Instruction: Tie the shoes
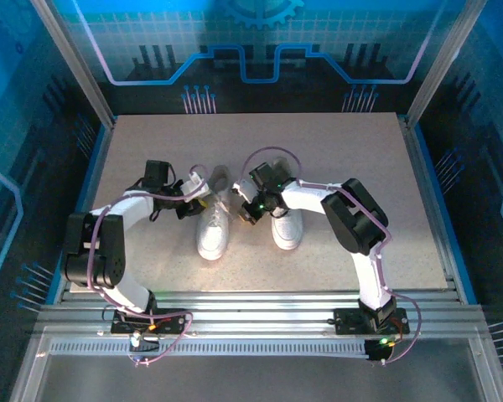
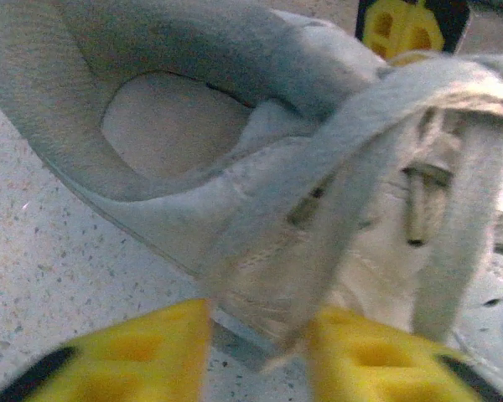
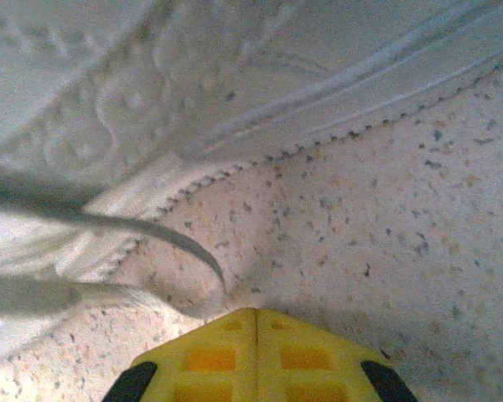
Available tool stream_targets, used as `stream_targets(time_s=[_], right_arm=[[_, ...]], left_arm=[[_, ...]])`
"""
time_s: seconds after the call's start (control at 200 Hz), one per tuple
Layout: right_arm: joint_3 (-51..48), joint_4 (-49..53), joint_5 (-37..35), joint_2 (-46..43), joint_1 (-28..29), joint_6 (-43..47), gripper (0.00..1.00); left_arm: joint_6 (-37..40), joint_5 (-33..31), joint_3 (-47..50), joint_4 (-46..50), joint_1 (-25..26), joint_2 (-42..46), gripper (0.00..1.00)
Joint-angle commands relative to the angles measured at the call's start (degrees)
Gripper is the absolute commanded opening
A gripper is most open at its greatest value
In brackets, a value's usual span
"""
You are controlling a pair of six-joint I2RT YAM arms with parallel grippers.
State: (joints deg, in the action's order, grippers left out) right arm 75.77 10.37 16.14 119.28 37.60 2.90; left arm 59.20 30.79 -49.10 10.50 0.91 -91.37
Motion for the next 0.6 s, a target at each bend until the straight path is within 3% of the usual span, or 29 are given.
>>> stream_targets(time_s=[0.0,0.02,0.245,0.425,0.595], right_arm=[[-2.8,-1.0,-6.1,-4.9,-0.1,0.5,0.0],[-3.2,-1.1,-6.7,-5.6,-0.2,0.4,0.0],[-6.3,-1.2,-10.7,-12.0,-1.4,1.6,0.0],[-6.3,-1.6,-8.0,-12.1,-1.1,1.7,0.0],[-6.7,-6.9,-3.3,-9.2,0.4,1.2,0.32]], left_arm=[[1.6,1.9,-1.7,2.8,0.0,0.7,0.05],[1.5,1.6,-1.6,2.8,0.0,1.1,0.0],[0.3,-0.7,-0.3,2.9,-1.2,6.1,0.0],[-0.6,-0.9,-0.1,4.0,-1.7,7.7,0.0],[-1.8,-1.0,0.6,3.8,-2.8,6.8,0.0]])
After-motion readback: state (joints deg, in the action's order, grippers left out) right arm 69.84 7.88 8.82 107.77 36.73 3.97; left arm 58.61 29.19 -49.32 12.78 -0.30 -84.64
